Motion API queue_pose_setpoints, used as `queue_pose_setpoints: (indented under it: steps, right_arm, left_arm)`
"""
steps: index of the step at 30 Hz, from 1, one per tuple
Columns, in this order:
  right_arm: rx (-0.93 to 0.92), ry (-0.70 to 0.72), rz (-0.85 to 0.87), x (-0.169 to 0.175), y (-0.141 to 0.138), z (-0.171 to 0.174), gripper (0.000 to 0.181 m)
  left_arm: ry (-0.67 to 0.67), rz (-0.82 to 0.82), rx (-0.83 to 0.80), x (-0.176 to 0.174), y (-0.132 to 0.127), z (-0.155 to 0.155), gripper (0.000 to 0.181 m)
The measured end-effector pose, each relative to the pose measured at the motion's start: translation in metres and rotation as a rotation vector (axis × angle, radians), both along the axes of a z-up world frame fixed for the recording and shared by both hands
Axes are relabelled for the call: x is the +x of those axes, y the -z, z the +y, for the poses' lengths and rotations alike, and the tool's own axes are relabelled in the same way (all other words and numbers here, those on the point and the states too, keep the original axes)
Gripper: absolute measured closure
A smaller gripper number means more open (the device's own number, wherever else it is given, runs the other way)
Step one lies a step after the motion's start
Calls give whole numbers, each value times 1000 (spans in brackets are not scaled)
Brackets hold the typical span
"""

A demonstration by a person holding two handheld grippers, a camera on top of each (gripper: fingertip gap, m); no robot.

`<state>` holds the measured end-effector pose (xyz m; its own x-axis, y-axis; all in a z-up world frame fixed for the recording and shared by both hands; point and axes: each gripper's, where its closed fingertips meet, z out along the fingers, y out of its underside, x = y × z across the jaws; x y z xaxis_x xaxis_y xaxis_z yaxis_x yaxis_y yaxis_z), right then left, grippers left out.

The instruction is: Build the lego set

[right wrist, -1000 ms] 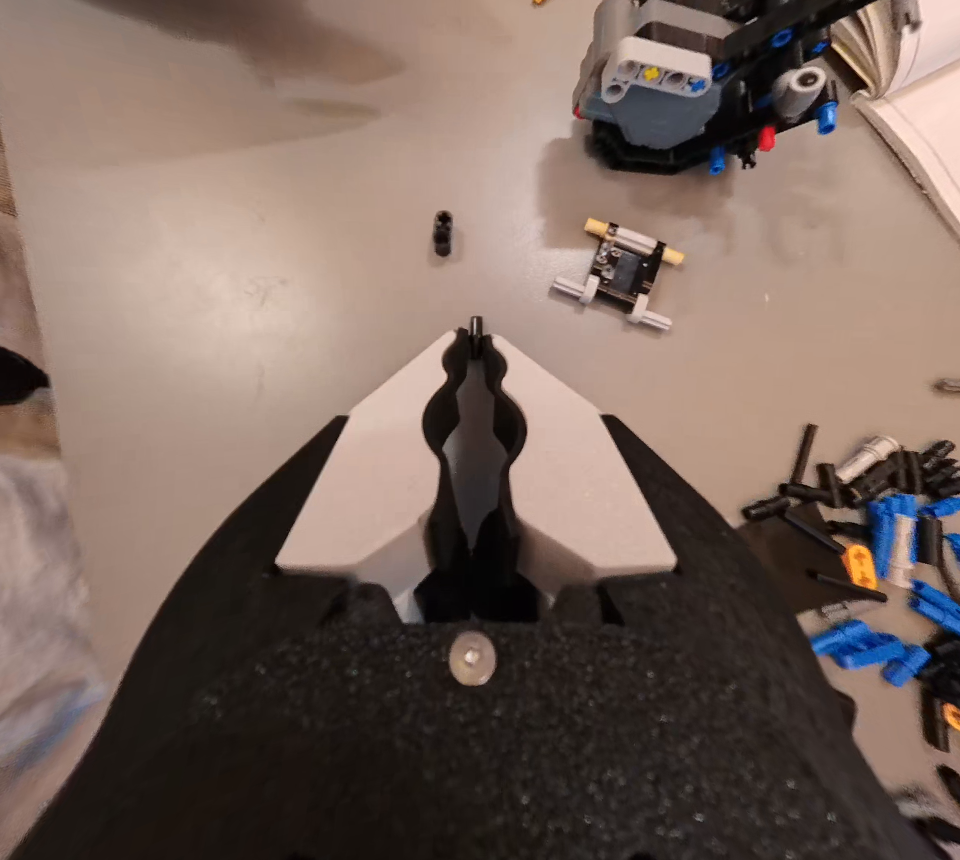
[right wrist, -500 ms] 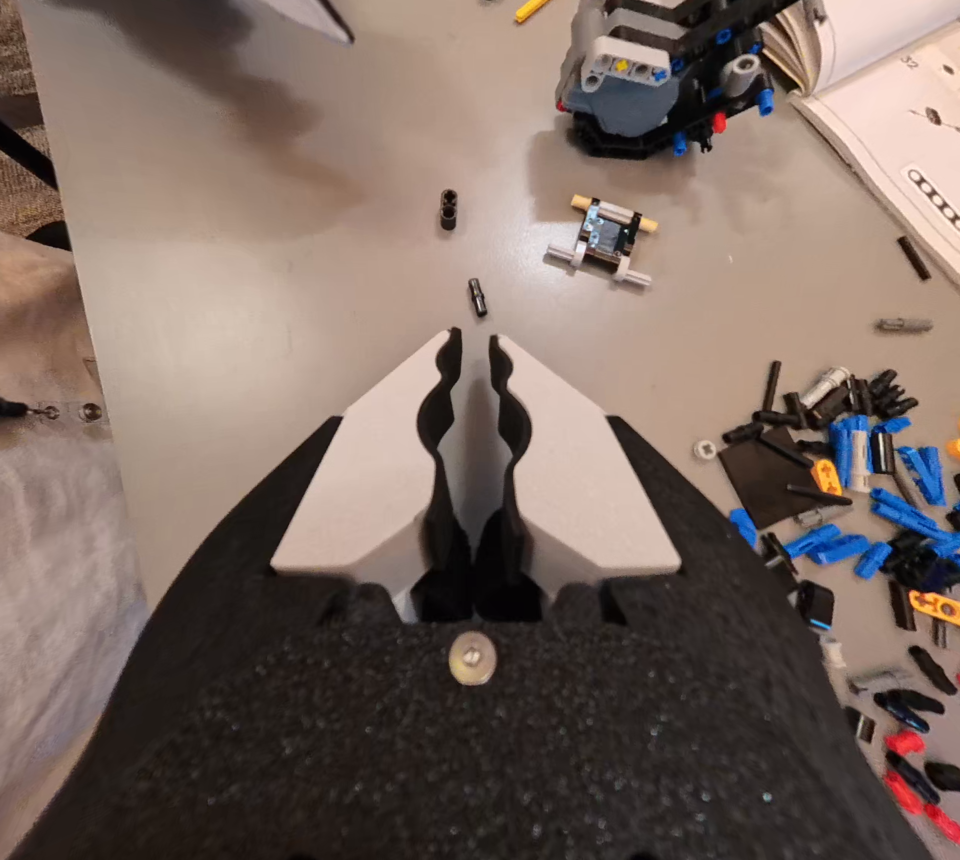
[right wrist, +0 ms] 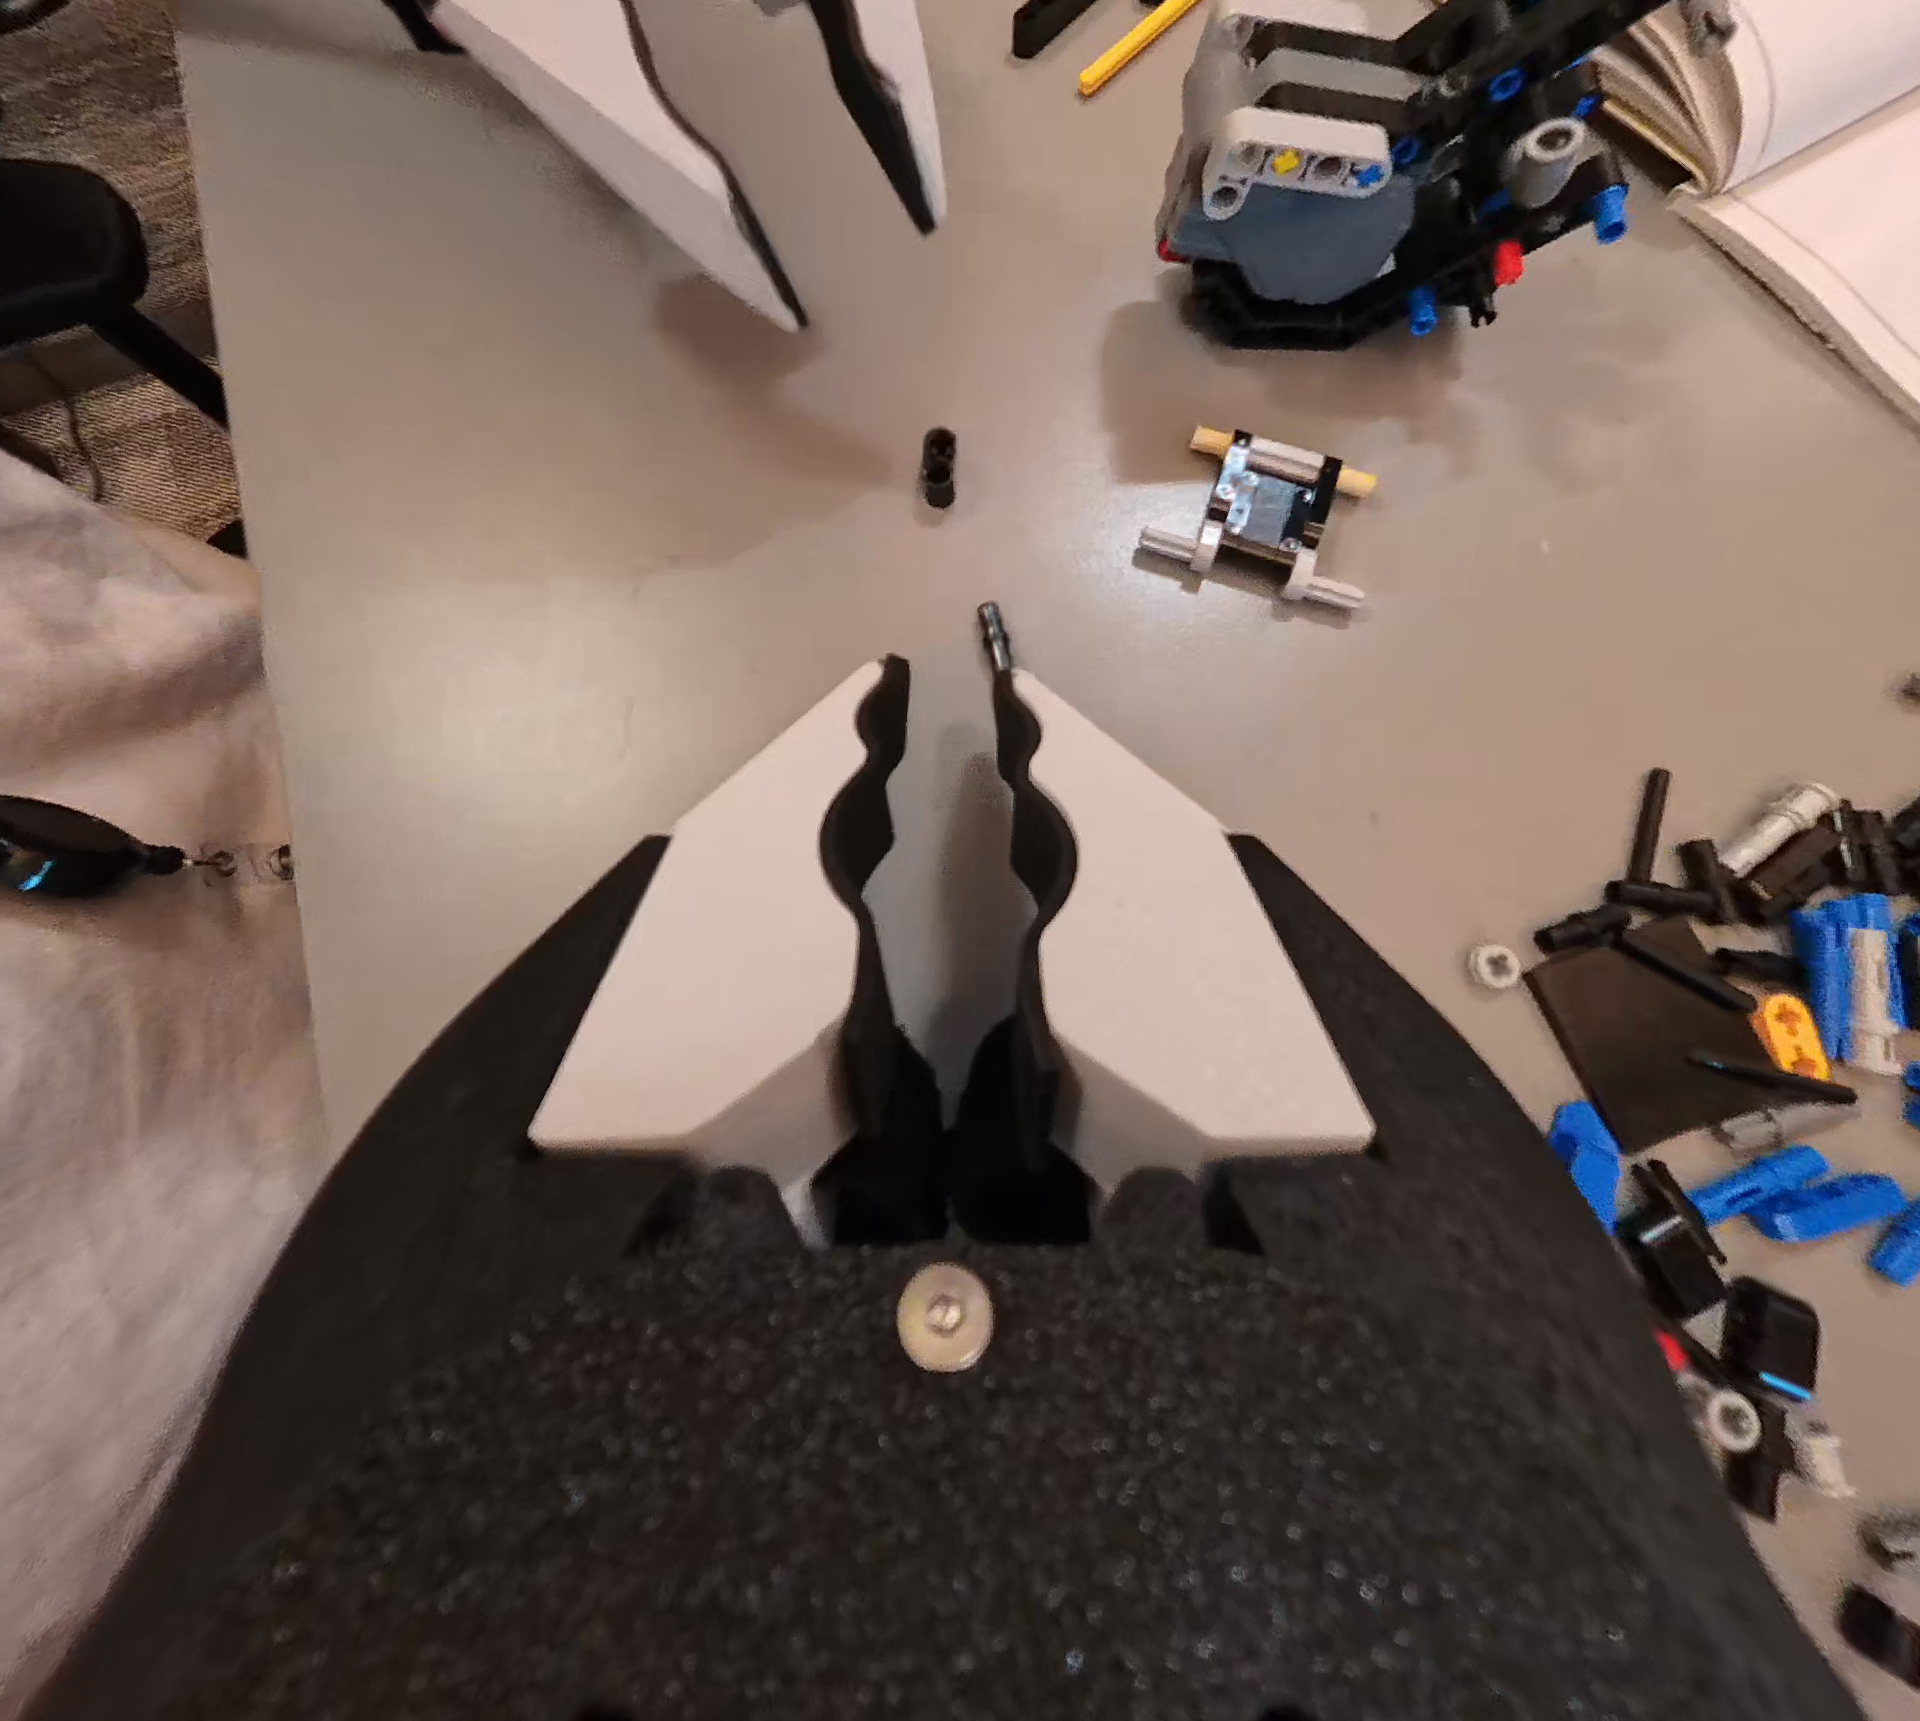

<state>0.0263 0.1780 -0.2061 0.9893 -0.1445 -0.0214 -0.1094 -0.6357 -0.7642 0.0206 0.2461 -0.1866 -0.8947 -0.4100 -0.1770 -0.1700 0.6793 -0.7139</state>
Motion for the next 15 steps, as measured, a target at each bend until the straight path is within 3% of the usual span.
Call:
queue_pose_setpoints:
  steps: [1, 5, 10, 15]
  right_arm:
    - [-6, 1, -10, 2, 1, 2, 165]
    - [-32, -32, -60, 8, 6, 9, 165]
    - [-55, -53, -43, 12, 13, 8, 170]
    - [-42, -55, -78, 13, 13, 9, 178]
  left_arm:
    - [30, 15, 22, 0, 3, -2, 155]
    - [131, 56, 89, 1, 12, -9, 155]
    - [189, 71, 44, 4, 7, -22, 157]
    - [206, -34, 50, 10, 7, -33, 161]
